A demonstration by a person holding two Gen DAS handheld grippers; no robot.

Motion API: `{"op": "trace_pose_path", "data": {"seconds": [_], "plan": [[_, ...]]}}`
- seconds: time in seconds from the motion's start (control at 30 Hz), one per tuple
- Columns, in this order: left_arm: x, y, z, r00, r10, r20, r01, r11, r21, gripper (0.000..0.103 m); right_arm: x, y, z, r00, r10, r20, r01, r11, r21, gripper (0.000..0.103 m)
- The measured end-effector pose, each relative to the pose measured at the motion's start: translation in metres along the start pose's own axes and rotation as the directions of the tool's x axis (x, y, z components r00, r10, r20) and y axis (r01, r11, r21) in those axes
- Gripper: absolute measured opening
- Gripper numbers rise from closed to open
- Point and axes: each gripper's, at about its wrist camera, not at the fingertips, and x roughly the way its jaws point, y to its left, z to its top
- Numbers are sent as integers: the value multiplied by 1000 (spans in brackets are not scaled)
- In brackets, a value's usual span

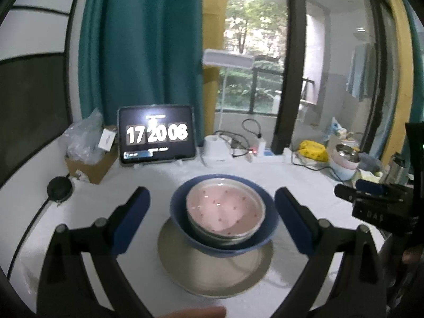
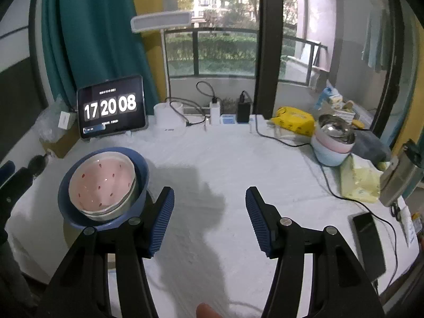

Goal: Organize plates and bowls

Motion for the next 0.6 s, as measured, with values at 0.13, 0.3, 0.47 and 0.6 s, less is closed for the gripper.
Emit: {"op": "trace_pose_path", "data": {"seconds": [0.13, 0.3, 0.47, 0.6], "plan": [[-15, -12, 4, 999, -15, 39, 13, 999, 32, 96, -19, -6, 0, 999, -19, 42, 19, 1000, 3, 59], [-37, -21, 9, 995, -35, 93, 30, 998, 58, 96, -48, -13, 0, 997, -1, 83, -1, 1000, 16, 59], [-55, -28, 10, 992, -46, 118, 38, 997, 68, 96, -75, -13, -3, 991, -7, 133, 5, 1000, 16, 59], [-70, -31, 10, 990, -58, 131, 49, 996, 71, 96, -97, -15, -6, 984, -22, 174, 20, 1000, 13, 59]]}}
